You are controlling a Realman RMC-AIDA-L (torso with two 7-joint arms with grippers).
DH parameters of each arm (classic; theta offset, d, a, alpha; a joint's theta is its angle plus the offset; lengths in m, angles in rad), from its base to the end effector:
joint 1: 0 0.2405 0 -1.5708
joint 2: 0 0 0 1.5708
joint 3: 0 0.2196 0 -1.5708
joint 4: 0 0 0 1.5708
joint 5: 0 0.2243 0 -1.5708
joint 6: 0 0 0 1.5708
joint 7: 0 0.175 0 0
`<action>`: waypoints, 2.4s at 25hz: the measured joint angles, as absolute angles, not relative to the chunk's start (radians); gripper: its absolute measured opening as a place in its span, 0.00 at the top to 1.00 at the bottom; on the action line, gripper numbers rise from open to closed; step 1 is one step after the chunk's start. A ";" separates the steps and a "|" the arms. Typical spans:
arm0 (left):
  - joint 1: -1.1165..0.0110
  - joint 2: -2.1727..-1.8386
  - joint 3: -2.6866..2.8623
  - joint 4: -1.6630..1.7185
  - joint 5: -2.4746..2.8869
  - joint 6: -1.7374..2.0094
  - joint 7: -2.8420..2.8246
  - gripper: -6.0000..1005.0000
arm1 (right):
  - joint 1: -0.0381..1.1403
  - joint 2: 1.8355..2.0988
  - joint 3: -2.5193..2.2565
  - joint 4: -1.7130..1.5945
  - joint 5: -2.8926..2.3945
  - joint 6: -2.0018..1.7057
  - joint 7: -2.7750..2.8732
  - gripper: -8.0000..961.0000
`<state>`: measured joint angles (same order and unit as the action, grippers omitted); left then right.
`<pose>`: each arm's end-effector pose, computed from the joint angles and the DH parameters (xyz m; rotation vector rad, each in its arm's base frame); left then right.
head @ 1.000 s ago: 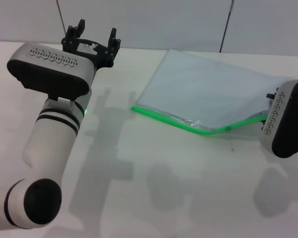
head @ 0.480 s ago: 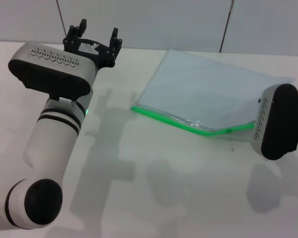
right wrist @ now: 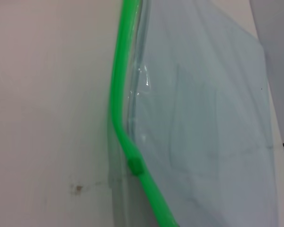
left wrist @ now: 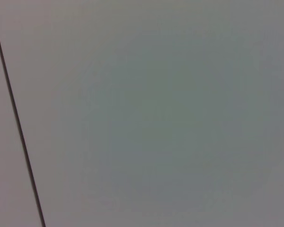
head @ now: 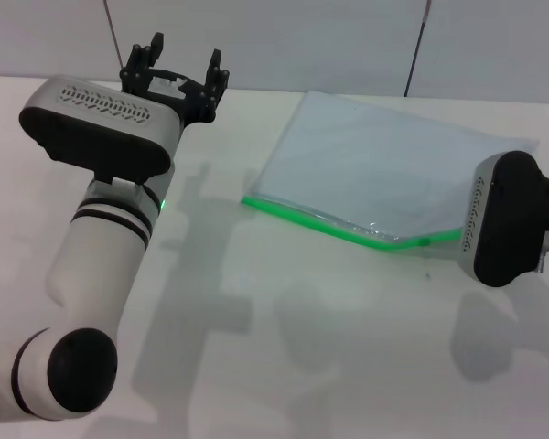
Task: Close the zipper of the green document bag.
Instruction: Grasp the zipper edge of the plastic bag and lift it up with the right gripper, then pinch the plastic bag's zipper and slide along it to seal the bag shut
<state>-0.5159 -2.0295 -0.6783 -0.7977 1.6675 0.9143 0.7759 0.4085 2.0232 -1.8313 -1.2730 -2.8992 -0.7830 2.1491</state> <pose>-0.1744 0.4001 -0.0492 -1.6191 -0.3676 -0.5273 0.2066 0.3947 -0.0450 -2.3545 -0.2546 -0.7213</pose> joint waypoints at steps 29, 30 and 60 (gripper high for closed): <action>-0.513 -1.957 -0.652 -0.966 1.735 0.746 0.855 0.28 | 0.316 2.023 -1.763 -1.513 -2.899 -0.840 2.167 0.87; -0.513 -1.945 -0.650 -0.990 1.747 0.714 0.863 0.28 | 0.309 2.023 -1.756 -1.530 -2.899 -0.842 2.167 0.88; -0.559 -1.971 -0.730 -1.120 1.885 0.232 1.443 0.28 | 0.262 2.028 -1.785 -1.642 -2.896 -0.838 2.190 0.94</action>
